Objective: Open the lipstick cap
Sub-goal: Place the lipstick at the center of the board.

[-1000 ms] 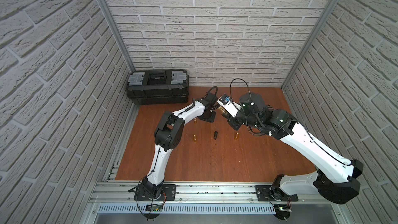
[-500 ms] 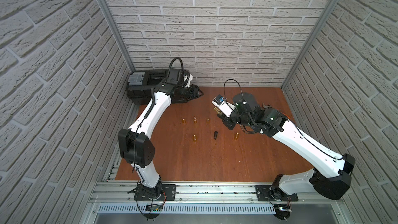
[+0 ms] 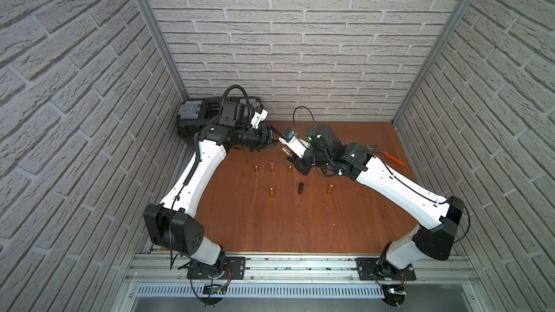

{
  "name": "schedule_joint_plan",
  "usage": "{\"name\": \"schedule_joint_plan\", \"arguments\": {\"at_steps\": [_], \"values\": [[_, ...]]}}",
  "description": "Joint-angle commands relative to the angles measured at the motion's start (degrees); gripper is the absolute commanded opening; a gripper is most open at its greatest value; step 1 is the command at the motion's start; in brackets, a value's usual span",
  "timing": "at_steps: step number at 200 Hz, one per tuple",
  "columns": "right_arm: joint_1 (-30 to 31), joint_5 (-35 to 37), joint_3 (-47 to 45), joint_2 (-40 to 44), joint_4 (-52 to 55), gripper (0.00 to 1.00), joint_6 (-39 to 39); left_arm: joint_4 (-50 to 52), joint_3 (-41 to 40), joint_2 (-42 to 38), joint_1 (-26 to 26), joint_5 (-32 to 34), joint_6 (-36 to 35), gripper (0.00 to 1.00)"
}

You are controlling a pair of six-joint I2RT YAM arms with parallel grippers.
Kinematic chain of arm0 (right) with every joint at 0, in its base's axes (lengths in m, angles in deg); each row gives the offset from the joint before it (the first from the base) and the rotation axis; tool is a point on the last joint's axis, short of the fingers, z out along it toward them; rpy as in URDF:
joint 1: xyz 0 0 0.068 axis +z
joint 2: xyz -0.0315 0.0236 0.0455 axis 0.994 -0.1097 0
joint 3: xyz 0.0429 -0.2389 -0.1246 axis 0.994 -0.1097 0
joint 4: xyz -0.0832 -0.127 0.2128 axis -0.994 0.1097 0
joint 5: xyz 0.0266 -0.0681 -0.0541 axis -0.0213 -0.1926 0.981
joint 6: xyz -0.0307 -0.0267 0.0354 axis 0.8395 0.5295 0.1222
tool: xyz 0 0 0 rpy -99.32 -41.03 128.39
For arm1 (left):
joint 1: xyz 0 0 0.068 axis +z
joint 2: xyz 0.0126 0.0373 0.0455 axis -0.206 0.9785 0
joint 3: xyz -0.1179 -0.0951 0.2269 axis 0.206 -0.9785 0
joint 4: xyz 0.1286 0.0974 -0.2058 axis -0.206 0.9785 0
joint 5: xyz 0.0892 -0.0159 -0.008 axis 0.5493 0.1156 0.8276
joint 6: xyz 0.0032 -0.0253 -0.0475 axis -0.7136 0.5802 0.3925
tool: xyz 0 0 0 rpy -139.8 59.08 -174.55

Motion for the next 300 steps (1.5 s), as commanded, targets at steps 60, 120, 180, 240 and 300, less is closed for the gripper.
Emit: {"name": "schedule_joint_plan", "arguments": {"at_steps": [60,120,180,240,300], "values": [[0.69,0.14,4.57,-3.80,-2.31,0.05,0.02,2.85,-2.71,-3.80,-0.47,-5.38,-4.53,0.49],[0.74,0.23,5.58,-5.23,-1.92,0.05,-0.13,4.53,-2.69,-4.35,-0.53,-5.28,-5.74,0.37],[0.91,0.33,5.37,-4.80,-1.74,0.05,0.27,5.14,-2.60,-3.47,-0.43,-4.43,-6.29,0.25],[1.00,0.89,5.05,-4.29,-1.68,0.09,0.23,5.40,-1.85,-3.15,-0.17,-4.18,-6.88,0.18],[1.13,1.04,4.55,-3.42,-1.48,0.14,0.98,5.45,-1.07,-2.48,-0.16,-4.23,-6.84,0.16]]}}
